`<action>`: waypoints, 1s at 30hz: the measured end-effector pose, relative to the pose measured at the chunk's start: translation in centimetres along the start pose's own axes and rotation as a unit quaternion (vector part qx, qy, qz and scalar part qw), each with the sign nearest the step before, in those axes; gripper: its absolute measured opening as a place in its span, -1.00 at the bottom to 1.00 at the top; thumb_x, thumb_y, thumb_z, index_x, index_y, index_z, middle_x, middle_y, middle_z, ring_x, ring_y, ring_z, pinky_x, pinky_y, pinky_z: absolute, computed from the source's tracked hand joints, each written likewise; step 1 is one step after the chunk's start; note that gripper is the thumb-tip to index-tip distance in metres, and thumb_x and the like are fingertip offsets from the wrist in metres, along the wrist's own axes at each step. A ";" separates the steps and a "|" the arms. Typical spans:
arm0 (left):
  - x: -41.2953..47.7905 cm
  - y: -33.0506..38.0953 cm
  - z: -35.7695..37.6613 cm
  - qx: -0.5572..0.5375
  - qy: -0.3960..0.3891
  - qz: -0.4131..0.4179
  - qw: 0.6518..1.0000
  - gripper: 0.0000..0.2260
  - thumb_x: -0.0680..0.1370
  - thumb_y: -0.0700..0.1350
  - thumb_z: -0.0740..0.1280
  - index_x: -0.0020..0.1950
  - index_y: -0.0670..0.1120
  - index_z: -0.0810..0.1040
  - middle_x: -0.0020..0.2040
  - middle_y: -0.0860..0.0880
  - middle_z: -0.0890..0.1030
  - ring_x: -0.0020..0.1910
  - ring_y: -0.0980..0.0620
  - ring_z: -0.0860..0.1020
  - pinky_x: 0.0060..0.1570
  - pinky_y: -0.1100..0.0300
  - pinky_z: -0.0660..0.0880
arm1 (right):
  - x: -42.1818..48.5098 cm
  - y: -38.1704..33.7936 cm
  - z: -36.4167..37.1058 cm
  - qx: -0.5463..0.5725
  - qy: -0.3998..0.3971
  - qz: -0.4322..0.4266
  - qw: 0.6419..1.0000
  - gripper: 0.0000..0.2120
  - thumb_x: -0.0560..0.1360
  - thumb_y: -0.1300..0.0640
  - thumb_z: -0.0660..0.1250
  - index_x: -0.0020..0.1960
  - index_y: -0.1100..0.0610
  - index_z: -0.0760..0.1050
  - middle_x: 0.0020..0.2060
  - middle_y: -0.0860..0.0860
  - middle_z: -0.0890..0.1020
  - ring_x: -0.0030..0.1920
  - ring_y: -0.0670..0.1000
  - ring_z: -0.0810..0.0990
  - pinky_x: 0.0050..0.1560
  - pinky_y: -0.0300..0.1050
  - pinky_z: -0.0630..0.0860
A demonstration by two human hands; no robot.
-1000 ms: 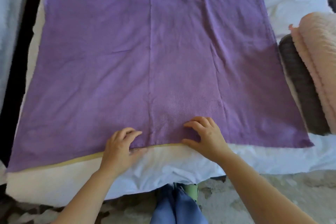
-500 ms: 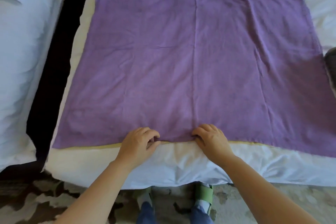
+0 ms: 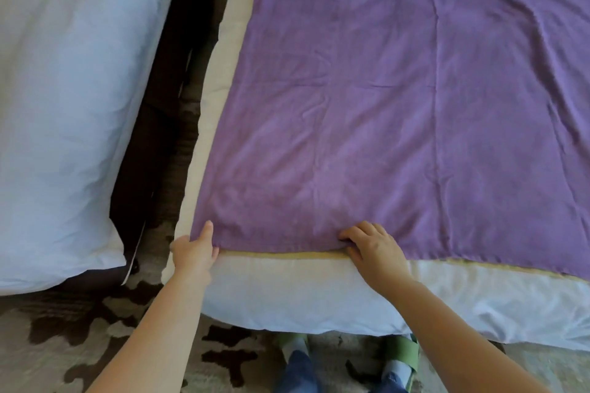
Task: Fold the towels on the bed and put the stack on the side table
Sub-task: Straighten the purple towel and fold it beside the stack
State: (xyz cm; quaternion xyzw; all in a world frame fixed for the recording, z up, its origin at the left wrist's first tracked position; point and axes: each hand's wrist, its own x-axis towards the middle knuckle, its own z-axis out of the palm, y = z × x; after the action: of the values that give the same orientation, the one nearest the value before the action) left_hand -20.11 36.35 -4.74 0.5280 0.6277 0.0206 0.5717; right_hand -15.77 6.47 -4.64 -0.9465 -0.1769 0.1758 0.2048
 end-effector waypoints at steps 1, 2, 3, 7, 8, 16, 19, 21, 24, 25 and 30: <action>0.6 0.2 -0.3 -0.041 0.017 -0.022 0.999 -0.42 0.51 -0.07 0.42 0.43 -0.17 0.25 0.36 -0.16 0.37 0.05 -0.05 0.53 -0.01 0.13 0.54 | 0.0 -0.3 0.2 0.008 -0.010 0.004 1.000 -0.80 0.57 0.10 0.23 0.15 0.00 0.55 0.05 -0.07 0.54 0.11 0.04 0.46 -0.03 -0.09 0.44; 1.0 0.5 -0.5 -0.070 0.036 -0.046 0.996 -0.35 0.49 -0.07 0.45 0.46 -0.11 0.19 0.39 -0.13 0.33 0.02 -0.03 0.53 -0.05 0.15 0.53 | 0.0 -0.5 0.3 0.014 -0.025 0.003 1.000 -0.82 0.57 0.11 0.23 0.11 0.01 0.55 0.02 -0.07 0.55 0.09 0.03 0.48 -0.07 -0.07 0.46; 1.4 0.5 -0.8 -0.090 0.044 -0.071 0.992 -0.34 0.47 -0.08 0.47 0.46 -0.09 0.19 0.40 -0.11 0.32 -0.01 -0.01 0.54 -0.08 0.16 0.53 | -0.1 -0.5 0.2 0.018 -0.041 0.000 0.999 -0.85 0.56 0.11 0.25 0.08 0.03 0.56 -0.01 -0.08 0.56 0.06 0.03 0.49 -0.09 -0.06 0.47; 2.6 -0.1 -1.7 -0.154 -0.047 -0.148 0.976 -0.72 0.47 -0.23 0.45 0.13 -0.24 0.48 0.20 -0.16 0.55 -0.05 0.02 0.57 -0.06 0.19 0.53 | -0.5 -0.1 -0.5 0.017 -0.078 -0.008 0.997 -0.93 0.50 0.14 0.35 -0.02 0.07 0.56 -0.10 -0.11 0.52 -0.03 0.01 0.51 -0.10 -0.05 0.49; 2.7 -0.4 -1.9 -0.137 -0.044 -0.138 0.980 -0.78 0.47 -0.23 0.45 0.06 -0.24 0.51 0.14 -0.15 0.57 -0.06 0.03 0.57 -0.01 0.18 0.52 | -0.4 -0.1 -0.8 0.016 -0.084 -0.008 0.996 -0.93 0.49 0.15 0.35 -0.03 0.08 0.55 -0.13 -0.12 0.50 -0.05 0.00 0.50 -0.10 -0.06 0.48; 3.2 -0.5 -3.3 -0.079 -0.105 -0.190 0.973 -0.85 0.43 -0.26 0.48 -0.13 -0.19 0.51 -0.24 -0.06 0.53 -0.34 0.11 0.49 -0.47 0.32 0.53 | -0.5 -0.1 -1.1 0.007 -0.089 0.009 0.996 -0.93 0.45 0.16 0.35 -0.08 0.03 0.55 -0.17 -0.17 0.48 -0.08 -0.07 0.49 -0.13 -0.10 0.49; 3.5 0.3 -3.2 -0.078 -0.127 -0.237 0.960 -0.79 0.40 -0.14 0.53 -0.13 -0.07 0.51 -0.36 0.02 0.46 -0.56 0.18 0.39 -0.53 0.39 0.38 | -0.3 -0.4 -0.8 -0.004 -0.096 0.019 0.995 -0.93 0.47 0.14 0.33 -0.07 0.01 0.55 -0.15 -0.17 0.49 -0.07 -0.09 0.49 -0.15 -0.16 0.48; 3.0 0.6 -2.8 -0.100 -0.133 -0.219 0.962 -0.81 0.43 -0.13 0.49 -0.07 -0.04 0.51 -0.33 0.01 0.45 -0.45 0.15 0.40 -0.39 0.33 0.38 | -0.1 -0.6 -0.8 -0.002 -0.101 0.029 0.994 -0.93 0.46 0.13 0.33 -0.07 -0.01 0.54 -0.15 -0.19 0.50 -0.10 -0.12 0.47 -0.17 -0.19 0.48; 1.5 1.4 -1.5 -0.153 -0.148 -0.093 0.973 -0.83 0.50 -0.20 0.39 0.06 -0.04 0.54 -0.11 -0.04 0.60 -0.16 0.04 0.54 -0.12 0.19 0.45 | -0.3 -0.6 -1.3 0.052 -0.118 0.048 0.991 -0.92 0.42 0.08 0.41 -0.10 -0.03 0.54 -0.17 -0.19 0.51 -0.16 -0.15 0.48 -0.14 -0.23 0.50; 0.7 2.0 -1.1 -0.147 -0.156 -0.036 0.976 -0.85 0.51 -0.21 0.37 0.05 -0.04 0.55 -0.06 -0.07 0.61 -0.10 -0.01 0.56 -0.07 0.12 0.45 | -0.4 -0.7 -1.5 0.087 -0.116 0.062 0.988 -0.89 0.41 0.07 0.45 -0.11 -0.05 0.53 -0.17 -0.18 0.53 -0.17 -0.16 0.50 -0.13 -0.27 0.49; -5.3 6.2 2.8 0.043 -0.143 0.323 0.935 -0.86 0.50 -0.10 0.40 -0.12 -0.09 0.46 -0.27 0.01 0.44 -0.31 0.14 0.40 -0.26 0.33 0.36 | -0.3 -0.2 -4.0 0.329 0.003 0.200 0.923 -0.90 0.45 0.19 0.45 -0.11 0.00 0.58 -0.24 -0.06 0.64 -0.29 -0.12 0.55 -0.23 -0.35 0.47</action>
State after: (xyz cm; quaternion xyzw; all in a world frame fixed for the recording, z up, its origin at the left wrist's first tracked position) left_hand -15.20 33.87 1.89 0.7237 0.3355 0.1017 0.5945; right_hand -14.53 5.25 -1.06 -0.8423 0.0846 0.2584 0.4654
